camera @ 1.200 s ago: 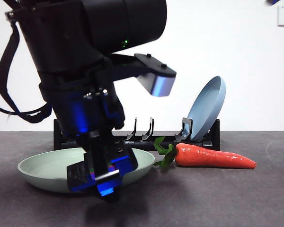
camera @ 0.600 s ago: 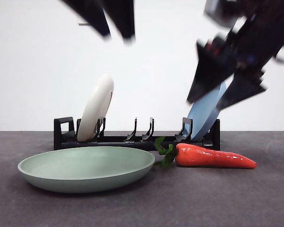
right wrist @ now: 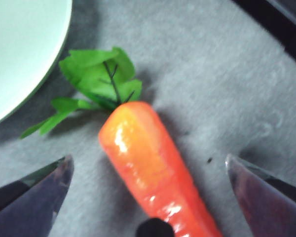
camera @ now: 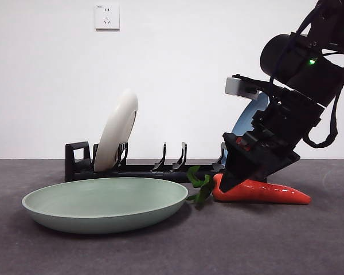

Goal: Take the green plate from the plate rack,put the plate on the table,take the carrot from the table,put the carrot in the plate

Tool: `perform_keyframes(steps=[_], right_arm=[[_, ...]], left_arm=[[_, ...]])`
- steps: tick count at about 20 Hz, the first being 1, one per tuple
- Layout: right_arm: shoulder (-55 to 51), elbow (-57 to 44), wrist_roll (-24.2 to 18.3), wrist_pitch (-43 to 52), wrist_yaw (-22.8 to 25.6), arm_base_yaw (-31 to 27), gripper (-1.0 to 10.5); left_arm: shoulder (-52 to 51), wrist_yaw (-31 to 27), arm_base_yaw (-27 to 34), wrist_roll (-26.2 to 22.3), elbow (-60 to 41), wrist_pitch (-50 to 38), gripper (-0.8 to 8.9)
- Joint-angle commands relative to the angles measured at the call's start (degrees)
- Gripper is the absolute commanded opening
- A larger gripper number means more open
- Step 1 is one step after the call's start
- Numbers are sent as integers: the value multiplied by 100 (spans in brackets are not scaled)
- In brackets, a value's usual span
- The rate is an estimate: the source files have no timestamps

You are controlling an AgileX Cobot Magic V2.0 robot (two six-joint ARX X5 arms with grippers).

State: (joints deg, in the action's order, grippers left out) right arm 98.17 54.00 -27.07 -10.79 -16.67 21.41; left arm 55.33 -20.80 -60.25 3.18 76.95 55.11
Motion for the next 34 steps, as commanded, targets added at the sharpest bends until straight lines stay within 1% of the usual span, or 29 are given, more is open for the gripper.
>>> perform_keyframes(steps=[1,6,7,11,12,13,15,17,21,23,25,27,29,31,34], right_arm=[[153,11,-109,59,28,15,595],[459,11,-105,232,31,15,592],[472,11,-81,289,33,26,557],[472,11,-48,317,20,48,111],[472,11,-26,319,9,52,23],[470,11,13,321,9,52,-20],[466,11,149,319,11,52,-16],[374,11,389,308,11,55,-16],[-330,11,831,299,13,308,-17],[-669,13,1038,415,20,675,-17],[-732,13,1228,763,33,1143,-17],[-610,13,1412,1196,79,1617,-17],[-365,17,1482,1635,304,2057,-17],[-57,48,1510,1884,514,2352,-17],[487,212,1587,1921,538,2492,-17]], left_arm=[[-13,-11,-11,181,4,63,318],[-13,-13,-11,184,4,72,318],[-13,-13,-11,186,4,72,318],[-13,-15,-11,190,4,70,318],[-13,-15,-11,190,4,70,318],[-13,-15,-11,190,4,70,318],[-13,-15,-11,190,4,74,318],[-13,-13,-11,188,4,72,318],[-13,-13,-11,179,4,70,318],[-13,-13,-11,179,4,68,318],[-13,-13,-11,179,4,68,318],[-13,-9,-11,179,4,70,318],[-13,-7,-13,179,4,79,318],[-13,-2,-13,179,4,105,318],[-13,-2,-13,179,4,118,318]])
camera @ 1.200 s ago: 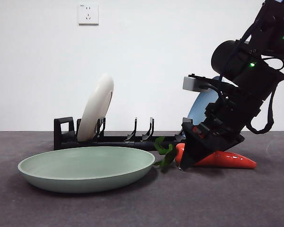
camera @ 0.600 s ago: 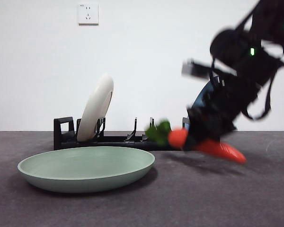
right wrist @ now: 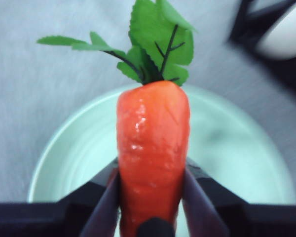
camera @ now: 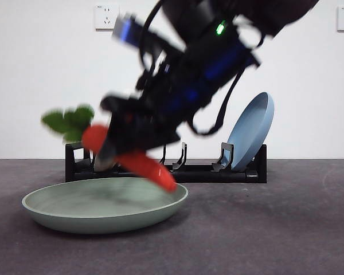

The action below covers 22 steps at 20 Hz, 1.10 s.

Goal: Take the green plate from the plate rack,put the plate on the table,take the carrot from the table,put the carrot in the plate

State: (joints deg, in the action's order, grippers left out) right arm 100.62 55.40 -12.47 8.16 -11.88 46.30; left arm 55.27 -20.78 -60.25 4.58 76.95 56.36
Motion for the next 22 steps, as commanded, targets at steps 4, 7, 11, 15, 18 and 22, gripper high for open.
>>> perform_keyframes(steps=[4,7,11,15,18,22], right_arm=[[660,328,127,46,175,83,-17],[717,350,127,37,175,111,-16],[719,350,129,9,153,111,143],[719,350,160,-205,177,114,388],[713,413,173,-201,251,120,481],[190,579,238,-647,629,142,510]], left_arm=[[-7,-7,-13,39,4,70,318],[-7,-7,-13,39,4,79,318],[-7,-2,-13,42,4,85,318],[-7,-4,-13,66,4,153,318],[-7,-4,-13,111,4,164,318],[-7,-9,-13,131,4,240,318]])
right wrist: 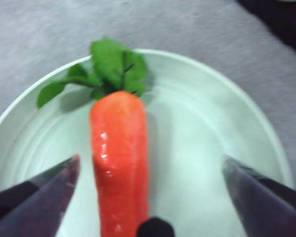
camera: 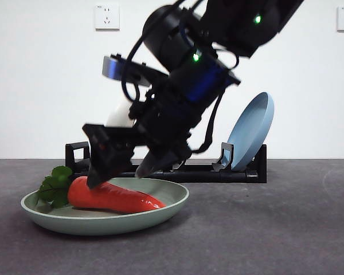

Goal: Take the green plate from the plate rack,put the plate on the table,take the carrot from the table,put the carrot in the plate

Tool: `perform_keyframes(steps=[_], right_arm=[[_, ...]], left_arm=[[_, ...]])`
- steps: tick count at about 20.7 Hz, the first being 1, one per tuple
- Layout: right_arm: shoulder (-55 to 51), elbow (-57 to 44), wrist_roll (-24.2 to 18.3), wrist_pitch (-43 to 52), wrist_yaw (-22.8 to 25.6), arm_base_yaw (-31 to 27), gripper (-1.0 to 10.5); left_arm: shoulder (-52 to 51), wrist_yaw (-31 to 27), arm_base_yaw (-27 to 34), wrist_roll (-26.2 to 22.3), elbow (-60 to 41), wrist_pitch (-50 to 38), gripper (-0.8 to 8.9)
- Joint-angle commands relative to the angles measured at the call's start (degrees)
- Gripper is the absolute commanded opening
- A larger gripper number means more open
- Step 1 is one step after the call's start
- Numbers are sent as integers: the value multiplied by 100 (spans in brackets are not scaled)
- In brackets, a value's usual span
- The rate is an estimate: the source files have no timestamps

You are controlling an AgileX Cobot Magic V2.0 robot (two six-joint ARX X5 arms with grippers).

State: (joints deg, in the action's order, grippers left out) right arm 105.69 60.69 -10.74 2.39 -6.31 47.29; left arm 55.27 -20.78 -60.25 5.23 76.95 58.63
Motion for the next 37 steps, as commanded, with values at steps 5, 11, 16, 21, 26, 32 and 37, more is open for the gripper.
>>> perform_keyframes(steps=[5,11,16,21,26,32,37], right_arm=[[-2253,50,376,-1683,68,46,504],[-4728,50,994,-4750,59,46,501],[-5910,50,1580,-6481,28,46,499],[-6242,50,1589,-7086,28,46,202],[-6334,50,1585,-7121,35,46,-4],[-6334,50,1628,-7093,46,46,1],[-6339,50,1659,-7097,76,46,1]], left_arm=[[-7,-9,-13,59,4,151,318],[-7,0,-13,81,4,444,317],[-7,37,-13,208,4,723,314],[-7,216,-13,413,4,970,173],[-7,459,-13,496,4,1045,-8],[-7,457,-13,514,4,1045,-3],[-7,455,-13,514,4,1036,-3]])
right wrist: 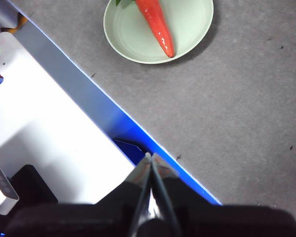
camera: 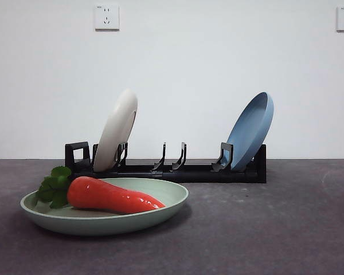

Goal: Take the green plate from the plate rack,put the plate on the table,take the carrot from the table,put the carrot in the plate

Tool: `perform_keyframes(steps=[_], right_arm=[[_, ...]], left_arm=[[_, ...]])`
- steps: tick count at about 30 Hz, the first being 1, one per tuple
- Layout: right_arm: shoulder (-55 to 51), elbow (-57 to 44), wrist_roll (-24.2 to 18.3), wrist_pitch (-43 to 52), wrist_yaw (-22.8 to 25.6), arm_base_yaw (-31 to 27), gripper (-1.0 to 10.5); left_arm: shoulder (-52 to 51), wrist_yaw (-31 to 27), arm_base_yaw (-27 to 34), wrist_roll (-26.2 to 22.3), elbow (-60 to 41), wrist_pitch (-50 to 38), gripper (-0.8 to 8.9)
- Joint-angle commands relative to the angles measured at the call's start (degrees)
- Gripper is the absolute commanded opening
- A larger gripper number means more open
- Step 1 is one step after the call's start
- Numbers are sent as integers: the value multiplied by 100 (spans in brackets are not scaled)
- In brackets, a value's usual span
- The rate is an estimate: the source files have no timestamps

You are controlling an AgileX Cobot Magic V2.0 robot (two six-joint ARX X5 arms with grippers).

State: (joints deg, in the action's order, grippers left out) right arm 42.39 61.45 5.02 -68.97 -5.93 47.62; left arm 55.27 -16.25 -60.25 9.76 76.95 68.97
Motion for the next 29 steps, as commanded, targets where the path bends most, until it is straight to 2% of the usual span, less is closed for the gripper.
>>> perform_keyframes(steps=[1,4,17,18,21,24,26,29], right_arm=[[-9,-26,225,70,151,7,1],[-4,-26,264,72,323,7,1],[-9,-26,264,74,323,7,1],[-9,-26,262,74,323,7,1],[-9,-26,264,74,326,7,1],[-9,-26,262,74,323,7,1],[-9,-26,262,74,323,7,1],[-9,-26,264,74,326,7,1]], left_arm=[[-7,2,-13,61,4,-7,-3],[-7,2,-13,61,4,-42,-3],[-70,-33,87,42,4,-26,-3],[-87,-87,155,-221,4,-61,-3],[-254,-431,680,-927,-11,-750,-3],[-522,-409,1585,-1451,-142,-2017,-3],[-763,-280,2302,-1449,-393,-2970,-3],[-1239,284,3394,-1405,-981,-4168,-3]])
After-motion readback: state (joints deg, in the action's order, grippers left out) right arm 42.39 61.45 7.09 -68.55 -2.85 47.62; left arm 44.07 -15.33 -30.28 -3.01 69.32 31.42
